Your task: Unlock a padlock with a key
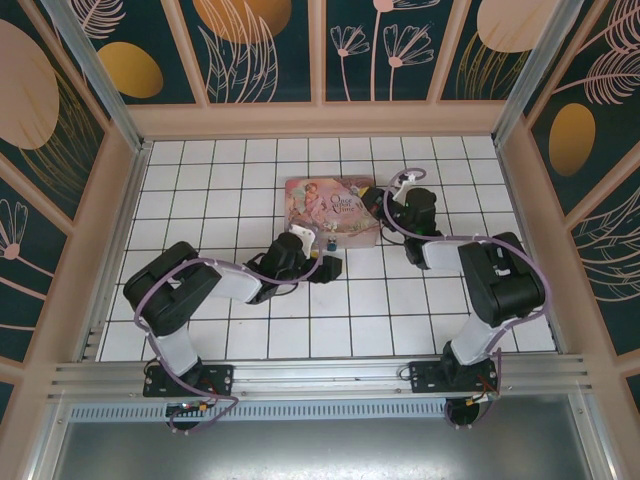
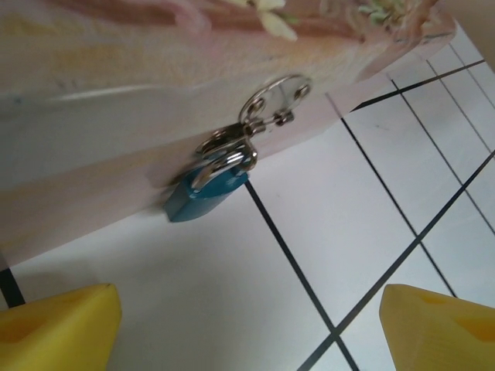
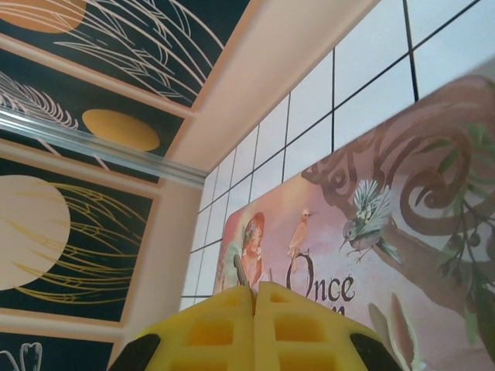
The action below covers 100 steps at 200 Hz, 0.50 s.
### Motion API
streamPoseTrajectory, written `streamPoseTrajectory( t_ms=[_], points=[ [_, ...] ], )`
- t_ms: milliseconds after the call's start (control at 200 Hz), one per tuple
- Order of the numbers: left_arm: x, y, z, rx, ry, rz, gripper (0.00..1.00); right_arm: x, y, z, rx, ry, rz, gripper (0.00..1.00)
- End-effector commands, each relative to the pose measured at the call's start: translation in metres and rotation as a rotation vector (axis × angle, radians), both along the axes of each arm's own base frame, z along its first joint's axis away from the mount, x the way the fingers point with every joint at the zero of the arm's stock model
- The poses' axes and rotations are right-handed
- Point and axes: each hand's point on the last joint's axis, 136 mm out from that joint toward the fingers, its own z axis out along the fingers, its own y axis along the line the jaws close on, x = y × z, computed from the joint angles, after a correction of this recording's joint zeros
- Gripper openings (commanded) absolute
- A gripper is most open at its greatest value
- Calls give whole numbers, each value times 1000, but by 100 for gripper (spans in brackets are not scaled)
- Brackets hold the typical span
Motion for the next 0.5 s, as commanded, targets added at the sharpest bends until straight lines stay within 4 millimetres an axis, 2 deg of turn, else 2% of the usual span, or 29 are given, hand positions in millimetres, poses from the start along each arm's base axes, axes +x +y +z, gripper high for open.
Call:
streamPoseTrajectory(
  t_ms=[0,495],
  points=[
    [14,-4,11,-12,-95,5,87,-7,10,14,73,-66,48,0],
    [40,-14,8,14,-195,28,87,-14,7,-15,61,-6,24,0]
  ],
)
